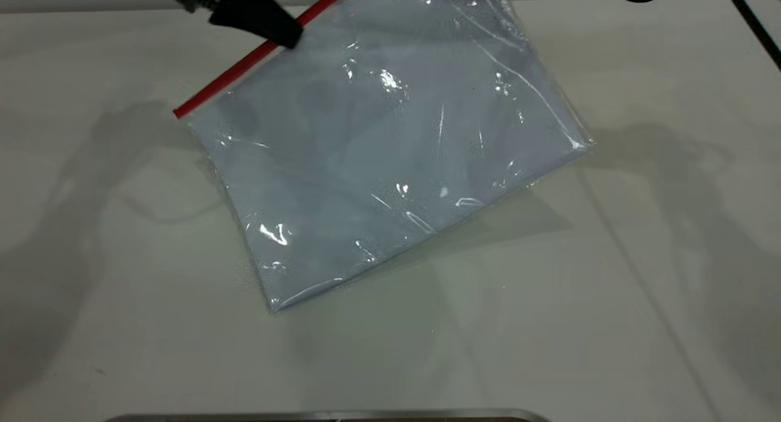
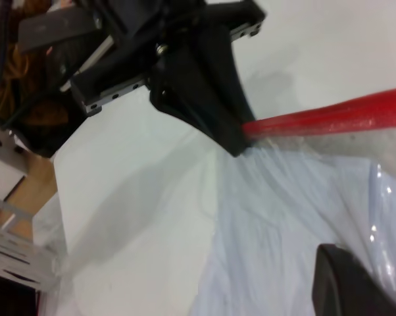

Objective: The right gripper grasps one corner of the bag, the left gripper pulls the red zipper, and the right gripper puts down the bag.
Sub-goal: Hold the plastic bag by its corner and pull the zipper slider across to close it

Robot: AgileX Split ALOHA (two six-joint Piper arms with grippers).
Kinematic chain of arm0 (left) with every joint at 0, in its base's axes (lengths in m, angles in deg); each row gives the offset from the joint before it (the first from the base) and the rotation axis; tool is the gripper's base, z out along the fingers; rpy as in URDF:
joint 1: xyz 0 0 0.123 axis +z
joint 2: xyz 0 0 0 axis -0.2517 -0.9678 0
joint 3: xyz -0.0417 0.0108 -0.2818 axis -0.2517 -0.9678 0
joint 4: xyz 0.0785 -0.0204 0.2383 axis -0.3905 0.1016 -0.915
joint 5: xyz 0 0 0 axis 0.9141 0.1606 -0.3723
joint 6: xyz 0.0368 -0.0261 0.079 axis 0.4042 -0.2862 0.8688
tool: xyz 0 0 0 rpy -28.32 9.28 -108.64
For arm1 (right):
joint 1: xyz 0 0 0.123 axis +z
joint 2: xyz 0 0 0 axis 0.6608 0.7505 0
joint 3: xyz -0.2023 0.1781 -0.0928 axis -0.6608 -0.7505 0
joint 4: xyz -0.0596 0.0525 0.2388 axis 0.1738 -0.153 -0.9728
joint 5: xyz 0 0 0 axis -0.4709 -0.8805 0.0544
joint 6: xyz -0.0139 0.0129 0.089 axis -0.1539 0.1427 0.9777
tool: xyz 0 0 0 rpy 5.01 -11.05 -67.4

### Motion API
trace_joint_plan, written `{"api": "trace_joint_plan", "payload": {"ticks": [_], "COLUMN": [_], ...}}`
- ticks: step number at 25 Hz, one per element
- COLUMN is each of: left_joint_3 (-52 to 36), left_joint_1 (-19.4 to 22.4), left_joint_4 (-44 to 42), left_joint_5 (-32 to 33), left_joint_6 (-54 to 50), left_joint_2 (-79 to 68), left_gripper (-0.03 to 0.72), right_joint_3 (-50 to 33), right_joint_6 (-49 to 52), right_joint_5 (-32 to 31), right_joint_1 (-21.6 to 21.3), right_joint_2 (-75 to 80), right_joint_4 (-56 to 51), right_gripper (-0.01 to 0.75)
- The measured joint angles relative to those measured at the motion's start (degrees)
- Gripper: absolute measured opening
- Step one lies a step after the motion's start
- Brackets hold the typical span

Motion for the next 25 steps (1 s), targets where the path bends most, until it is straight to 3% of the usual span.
{"api": "trace_joint_plan", "payload": {"ticks": [10, 25], "left_joint_3": [0.00, 0.00], "left_joint_1": [3.37, 4.68], "left_joint_4": [-11.39, -22.84], "left_joint_5": [0.36, 1.02], "left_joint_6": [-7.42, -15.24], "left_joint_2": [-0.12, -0.14], "left_gripper": [0.059, 0.077], "right_joint_3": [0.00, 0.00], "right_joint_6": [-0.30, -0.37], "right_joint_5": [1.11, 1.54], "right_joint_1": [-1.28, -1.40], "right_joint_2": [0.00, 0.00], "right_joint_4": [-0.54, -0.72], "right_gripper": [0.034, 0.034]}}
